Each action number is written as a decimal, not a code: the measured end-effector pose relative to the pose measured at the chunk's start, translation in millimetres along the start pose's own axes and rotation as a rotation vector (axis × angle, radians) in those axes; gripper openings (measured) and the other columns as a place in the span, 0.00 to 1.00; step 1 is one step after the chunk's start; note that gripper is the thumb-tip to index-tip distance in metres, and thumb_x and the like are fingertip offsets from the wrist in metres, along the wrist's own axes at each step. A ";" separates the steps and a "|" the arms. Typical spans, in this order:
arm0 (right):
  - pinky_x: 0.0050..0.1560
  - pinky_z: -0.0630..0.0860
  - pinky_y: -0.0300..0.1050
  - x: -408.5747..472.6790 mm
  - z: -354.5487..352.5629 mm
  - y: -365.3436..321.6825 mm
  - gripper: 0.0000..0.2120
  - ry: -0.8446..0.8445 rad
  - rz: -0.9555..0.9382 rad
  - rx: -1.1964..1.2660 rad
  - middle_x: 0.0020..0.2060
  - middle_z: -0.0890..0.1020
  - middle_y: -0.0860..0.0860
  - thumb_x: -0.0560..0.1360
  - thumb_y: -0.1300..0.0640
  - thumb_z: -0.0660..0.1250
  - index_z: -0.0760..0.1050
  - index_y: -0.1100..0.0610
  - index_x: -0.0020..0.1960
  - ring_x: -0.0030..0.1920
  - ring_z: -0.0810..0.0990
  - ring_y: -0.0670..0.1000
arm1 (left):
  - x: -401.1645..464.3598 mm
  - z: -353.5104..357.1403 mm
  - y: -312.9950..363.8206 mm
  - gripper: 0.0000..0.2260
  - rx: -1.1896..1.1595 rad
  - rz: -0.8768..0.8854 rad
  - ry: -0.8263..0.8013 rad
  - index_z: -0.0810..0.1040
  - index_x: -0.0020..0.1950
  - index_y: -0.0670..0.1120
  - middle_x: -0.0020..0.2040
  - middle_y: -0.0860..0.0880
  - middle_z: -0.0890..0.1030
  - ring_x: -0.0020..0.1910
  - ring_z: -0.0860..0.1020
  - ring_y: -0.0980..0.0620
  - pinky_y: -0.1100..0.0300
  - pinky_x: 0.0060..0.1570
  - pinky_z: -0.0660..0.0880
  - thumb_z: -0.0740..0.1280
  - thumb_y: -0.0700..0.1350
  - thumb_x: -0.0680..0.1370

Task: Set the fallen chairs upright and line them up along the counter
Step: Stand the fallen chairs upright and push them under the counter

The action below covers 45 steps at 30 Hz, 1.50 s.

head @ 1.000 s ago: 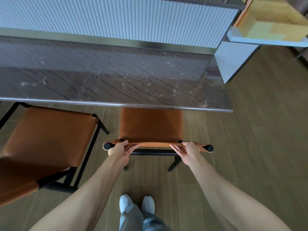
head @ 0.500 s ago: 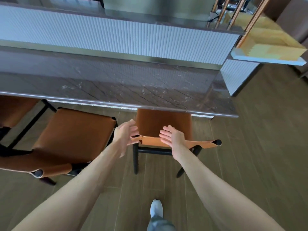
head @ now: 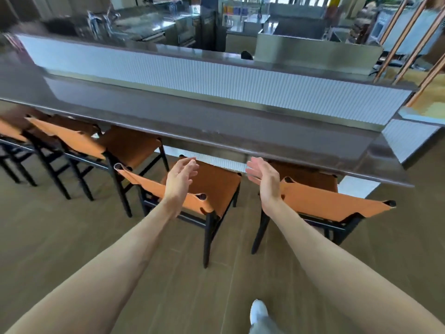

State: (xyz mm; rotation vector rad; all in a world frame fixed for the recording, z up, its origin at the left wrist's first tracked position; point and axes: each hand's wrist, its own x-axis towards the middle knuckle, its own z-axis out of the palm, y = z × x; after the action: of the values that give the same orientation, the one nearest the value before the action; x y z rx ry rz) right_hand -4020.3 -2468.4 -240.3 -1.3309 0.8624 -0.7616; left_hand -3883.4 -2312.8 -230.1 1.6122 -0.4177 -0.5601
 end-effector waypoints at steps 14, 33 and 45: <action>0.55 0.81 0.46 39.9 200.8 50.5 0.12 0.027 0.153 0.045 0.54 0.85 0.49 0.84 0.49 0.60 0.80 0.51 0.57 0.53 0.85 0.50 | 96.7 -166.3 -13.5 0.11 -0.168 -0.160 0.202 0.80 0.62 0.42 0.55 0.43 0.84 0.55 0.82 0.45 0.42 0.61 0.78 0.63 0.44 0.83; 0.47 0.82 0.63 100.7 311.8 198.3 0.18 0.702 0.863 0.466 0.65 0.73 0.67 0.81 0.68 0.63 0.66 0.61 0.70 0.47 0.81 0.66 | 326.4 -248.4 -155.7 0.15 -0.388 -1.043 0.011 0.68 0.68 0.36 0.64 0.32 0.70 0.65 0.73 0.30 0.35 0.63 0.72 0.63 0.36 0.82; 0.45 0.85 0.59 168.6 306.7 176.8 0.27 0.728 0.658 0.409 0.66 0.70 0.68 0.80 0.76 0.54 0.54 0.63 0.75 0.50 0.85 0.65 | 400.9 -214.3 -146.4 0.11 -0.406 -0.963 0.258 0.69 0.46 0.39 0.51 0.31 0.76 0.52 0.79 0.30 0.37 0.55 0.79 0.61 0.24 0.77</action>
State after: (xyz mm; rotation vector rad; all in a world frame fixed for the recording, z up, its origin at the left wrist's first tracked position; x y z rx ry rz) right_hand -3673.1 -2446.4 -421.1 -0.3287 1.5176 -0.8303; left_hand -3441.3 -2350.8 -406.7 1.3871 0.6797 -1.0501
